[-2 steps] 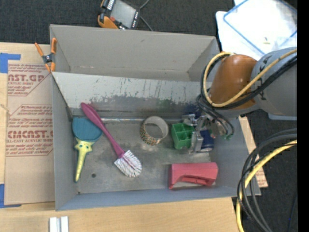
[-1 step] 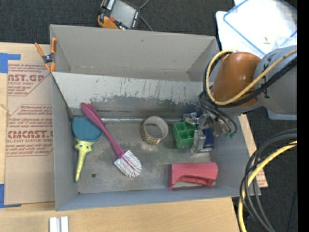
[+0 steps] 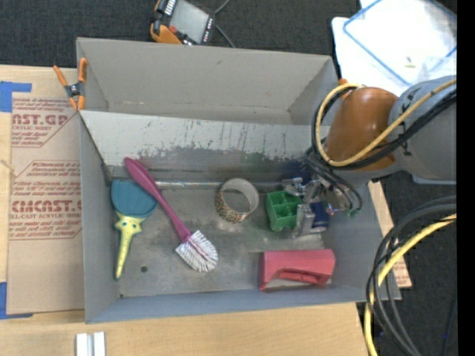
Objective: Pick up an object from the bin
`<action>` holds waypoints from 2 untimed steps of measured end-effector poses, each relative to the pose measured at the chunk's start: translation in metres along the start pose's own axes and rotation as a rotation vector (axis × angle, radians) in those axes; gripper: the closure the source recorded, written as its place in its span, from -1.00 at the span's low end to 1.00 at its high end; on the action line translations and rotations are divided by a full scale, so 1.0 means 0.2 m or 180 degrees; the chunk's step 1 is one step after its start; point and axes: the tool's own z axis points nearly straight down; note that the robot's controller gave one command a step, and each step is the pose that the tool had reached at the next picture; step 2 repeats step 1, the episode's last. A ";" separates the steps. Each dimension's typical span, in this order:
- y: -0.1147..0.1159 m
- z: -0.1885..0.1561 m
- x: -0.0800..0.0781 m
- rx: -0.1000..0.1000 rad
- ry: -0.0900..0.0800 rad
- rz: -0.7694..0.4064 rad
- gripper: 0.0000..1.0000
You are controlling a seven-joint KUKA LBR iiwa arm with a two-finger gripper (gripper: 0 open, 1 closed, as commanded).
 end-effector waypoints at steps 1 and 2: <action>0.05 -0.50 -0.04 0.0003 0.0002 -0.0105 1.00; 0.05 -0.50 -0.04 0.0003 0.0002 -0.0105 1.00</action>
Offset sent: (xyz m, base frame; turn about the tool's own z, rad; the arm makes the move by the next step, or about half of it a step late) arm -0.0055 0.0174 0.1737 0.0357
